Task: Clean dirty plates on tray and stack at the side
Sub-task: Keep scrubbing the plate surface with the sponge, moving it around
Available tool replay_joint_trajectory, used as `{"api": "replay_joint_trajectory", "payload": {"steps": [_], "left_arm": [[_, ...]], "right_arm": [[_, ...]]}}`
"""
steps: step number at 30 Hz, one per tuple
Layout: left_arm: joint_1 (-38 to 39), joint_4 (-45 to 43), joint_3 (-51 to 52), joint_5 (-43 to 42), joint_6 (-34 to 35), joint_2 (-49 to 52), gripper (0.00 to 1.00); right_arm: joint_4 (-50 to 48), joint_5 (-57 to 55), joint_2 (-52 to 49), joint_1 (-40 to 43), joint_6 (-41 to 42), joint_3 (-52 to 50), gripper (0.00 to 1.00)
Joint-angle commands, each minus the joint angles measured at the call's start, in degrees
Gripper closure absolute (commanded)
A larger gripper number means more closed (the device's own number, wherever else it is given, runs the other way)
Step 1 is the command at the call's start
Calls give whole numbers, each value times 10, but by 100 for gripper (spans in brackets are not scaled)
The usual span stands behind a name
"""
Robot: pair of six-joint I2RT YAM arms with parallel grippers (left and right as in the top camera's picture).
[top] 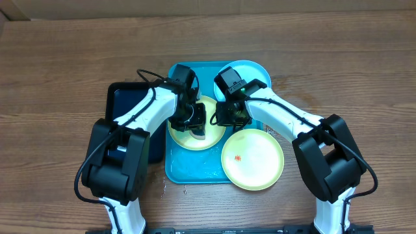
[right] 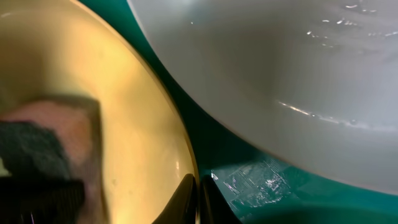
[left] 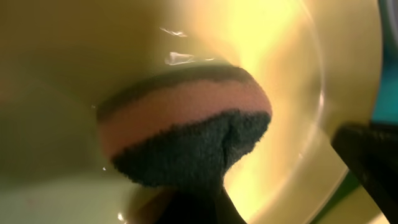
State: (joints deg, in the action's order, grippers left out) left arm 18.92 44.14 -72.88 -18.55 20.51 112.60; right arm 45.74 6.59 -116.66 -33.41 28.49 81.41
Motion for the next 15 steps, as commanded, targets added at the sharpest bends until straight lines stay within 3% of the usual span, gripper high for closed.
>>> {"api": "replay_joint_trajectory", "payload": {"steps": [1,8,15], "left_arm": [[13,50,-58,-26,-27,-12,96],[13,99,-99,48,-25,-49,96],[14,78,-51,113,-5,-44,96]], "right_arm": [[-6,8,-2,-3,0,0,95],[-6,8,-2,-3,0,0,95],[-6,8,-2,-3,0,0,95]]}}
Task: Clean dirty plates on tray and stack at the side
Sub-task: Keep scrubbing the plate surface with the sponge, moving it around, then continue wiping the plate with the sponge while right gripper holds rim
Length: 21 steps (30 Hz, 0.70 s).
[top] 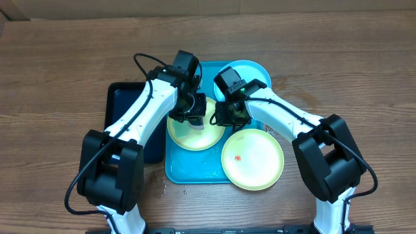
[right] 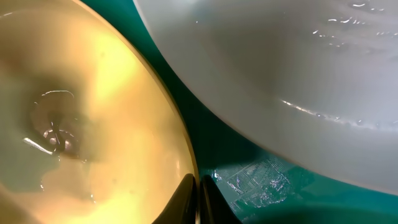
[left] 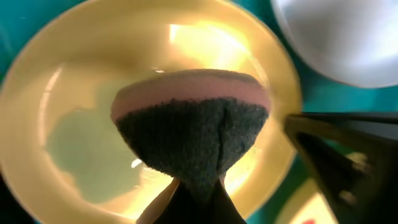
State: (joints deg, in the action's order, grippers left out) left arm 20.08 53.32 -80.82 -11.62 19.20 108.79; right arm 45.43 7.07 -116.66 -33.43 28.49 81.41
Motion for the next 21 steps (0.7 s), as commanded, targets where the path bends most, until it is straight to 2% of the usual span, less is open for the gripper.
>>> {"api": "replay_joint_trajectory", "payload": {"steps": [1,13,21], "left_arm": [[3,-23,39,44,8,-5,96],[7,-152,172,17,36,-4,96],[8,-161,179,12,35,-4,96]], "right_arm": [[-3,3,-2,-3,0,0,95],[-3,3,-2,-3,0,0,95],[-3,3,-2,-3,0,0,95]]}}
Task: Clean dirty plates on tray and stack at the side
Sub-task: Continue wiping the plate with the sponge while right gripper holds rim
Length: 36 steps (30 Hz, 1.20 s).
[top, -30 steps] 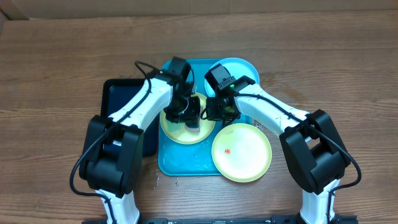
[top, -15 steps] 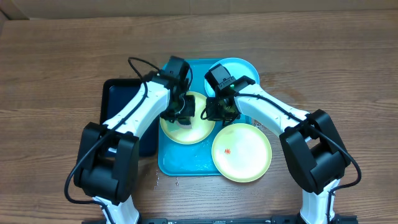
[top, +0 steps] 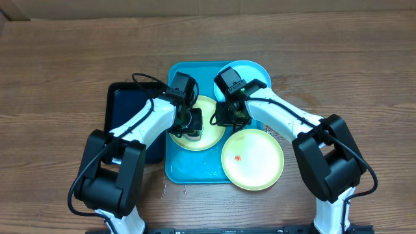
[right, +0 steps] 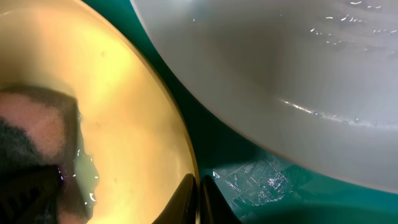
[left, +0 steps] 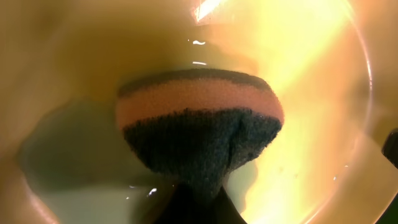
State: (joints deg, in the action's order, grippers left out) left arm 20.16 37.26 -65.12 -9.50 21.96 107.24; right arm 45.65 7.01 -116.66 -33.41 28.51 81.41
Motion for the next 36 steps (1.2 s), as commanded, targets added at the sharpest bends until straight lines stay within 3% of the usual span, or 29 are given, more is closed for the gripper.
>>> {"api": "replay_joint_trajectory", "payload": {"steps": [1,36], "left_arm": [[7,0,22,-9,8,11,96],[9,-2,22,-36,30,11,96]], "right_arm": [[-5,4,-2,-3,0,0,95],[-5,4,-2,-3,0,0,95]]}}
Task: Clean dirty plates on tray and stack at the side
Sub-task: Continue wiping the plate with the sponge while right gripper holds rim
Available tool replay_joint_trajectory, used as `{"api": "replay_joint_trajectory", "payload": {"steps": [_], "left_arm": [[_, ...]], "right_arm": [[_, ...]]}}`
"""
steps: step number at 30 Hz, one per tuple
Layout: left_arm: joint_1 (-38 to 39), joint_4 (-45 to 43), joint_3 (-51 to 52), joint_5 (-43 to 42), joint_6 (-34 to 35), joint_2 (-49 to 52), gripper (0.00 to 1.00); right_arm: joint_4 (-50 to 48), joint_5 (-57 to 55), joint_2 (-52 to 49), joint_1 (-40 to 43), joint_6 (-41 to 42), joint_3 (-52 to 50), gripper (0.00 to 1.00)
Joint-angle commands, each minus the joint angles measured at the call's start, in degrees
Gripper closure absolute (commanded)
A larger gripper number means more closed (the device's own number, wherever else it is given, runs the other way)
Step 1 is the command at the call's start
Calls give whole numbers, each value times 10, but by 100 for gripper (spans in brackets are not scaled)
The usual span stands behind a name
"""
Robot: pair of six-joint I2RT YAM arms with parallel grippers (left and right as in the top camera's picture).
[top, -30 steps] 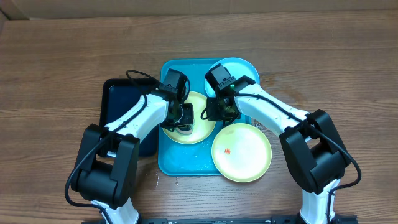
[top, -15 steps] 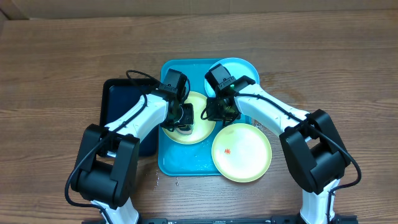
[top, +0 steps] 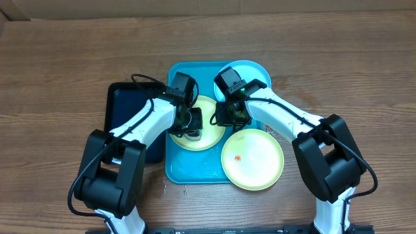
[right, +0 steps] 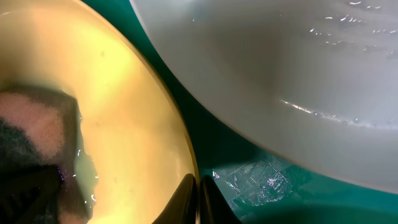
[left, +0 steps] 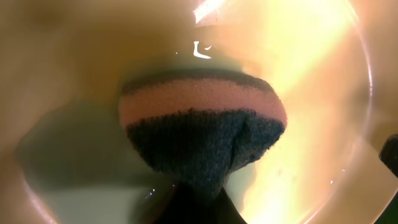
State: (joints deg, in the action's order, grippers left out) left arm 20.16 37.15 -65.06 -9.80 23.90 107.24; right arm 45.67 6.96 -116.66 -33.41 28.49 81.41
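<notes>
A yellow plate (top: pixel 209 140) lies in the middle of the blue tray (top: pixel 177 166). My left gripper (top: pixel 190 125) is shut on a pink-and-dark sponge (left: pixel 202 134) that presses on the wet inside of this plate (left: pixel 311 93). My right gripper (right: pixel 198 196) is shut on the plate's right rim (right: pixel 180 130), seen also in the overhead view as the right gripper (top: pixel 227 116). A second yellow plate (top: pixel 253 159) with a red spot overlaps the tray's front right. A light blue plate (top: pixel 257 73) lies at the tray's back right, and fills the upper right of the right wrist view as the pale plate (right: pixel 280 62).
A dark tray (top: pixel 123 104) lies left of the blue tray, partly under my left arm. The wooden table (top: pixel 65 58) runs all round. The blue tray's floor (right: pixel 261 180) is wet beside the held rim.
Hardly anything moved. The sponge has shifted very slightly on the yellow plate's wet inside; both grippers stay where they were.
The sponge first pressed on the plate's middle while my right gripper held the rim. Then my left gripper held it above the plate towards the back. After that it was down on the plate again, and it stays there now.
</notes>
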Motion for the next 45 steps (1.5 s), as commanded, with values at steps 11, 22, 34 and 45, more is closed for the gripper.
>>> {"api": "replay_joint_trajectory", "payload": {"steps": [11,22,34,45], "left_arm": [[20,-19,21,-108,18,11,96],[16,83,-96,-120,-38,-5,96],[16,135,-122,43,-40,0,96],[16,119,-70,115,13,30,95]], "right_arm": [[-5,5,-2,-3,0,0,95],[-5,4,-2,-3,0,0,95],[-5,4,-2,-3,0,0,95],[-5,4,-2,-3,0,0,95]]}}
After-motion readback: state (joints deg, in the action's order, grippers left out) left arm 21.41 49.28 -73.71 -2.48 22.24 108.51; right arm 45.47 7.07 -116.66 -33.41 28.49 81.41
